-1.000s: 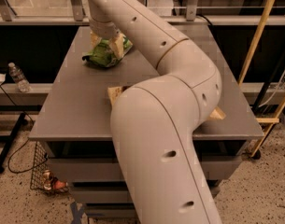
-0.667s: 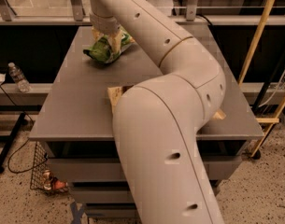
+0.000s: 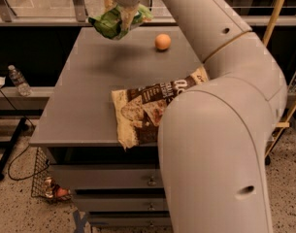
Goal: Pick green rice chip bag
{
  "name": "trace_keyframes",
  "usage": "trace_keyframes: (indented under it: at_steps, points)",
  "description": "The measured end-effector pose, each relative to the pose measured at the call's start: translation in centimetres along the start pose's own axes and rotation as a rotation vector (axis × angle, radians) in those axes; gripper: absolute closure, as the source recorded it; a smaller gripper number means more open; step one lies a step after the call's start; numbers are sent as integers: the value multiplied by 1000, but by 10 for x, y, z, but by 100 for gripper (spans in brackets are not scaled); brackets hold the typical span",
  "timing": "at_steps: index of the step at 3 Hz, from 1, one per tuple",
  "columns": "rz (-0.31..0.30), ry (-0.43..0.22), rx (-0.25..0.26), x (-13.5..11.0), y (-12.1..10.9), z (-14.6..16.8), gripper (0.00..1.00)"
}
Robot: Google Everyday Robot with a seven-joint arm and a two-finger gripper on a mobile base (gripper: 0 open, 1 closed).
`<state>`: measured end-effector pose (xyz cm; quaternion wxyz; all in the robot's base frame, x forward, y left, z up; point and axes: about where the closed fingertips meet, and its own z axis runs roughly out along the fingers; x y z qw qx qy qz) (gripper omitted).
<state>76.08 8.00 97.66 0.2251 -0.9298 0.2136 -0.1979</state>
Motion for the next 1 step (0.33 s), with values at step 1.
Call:
trace_keyframes:
  at_steps: [1]
  points:
    - [-14, -50, 99, -4, -8, -23, 100]
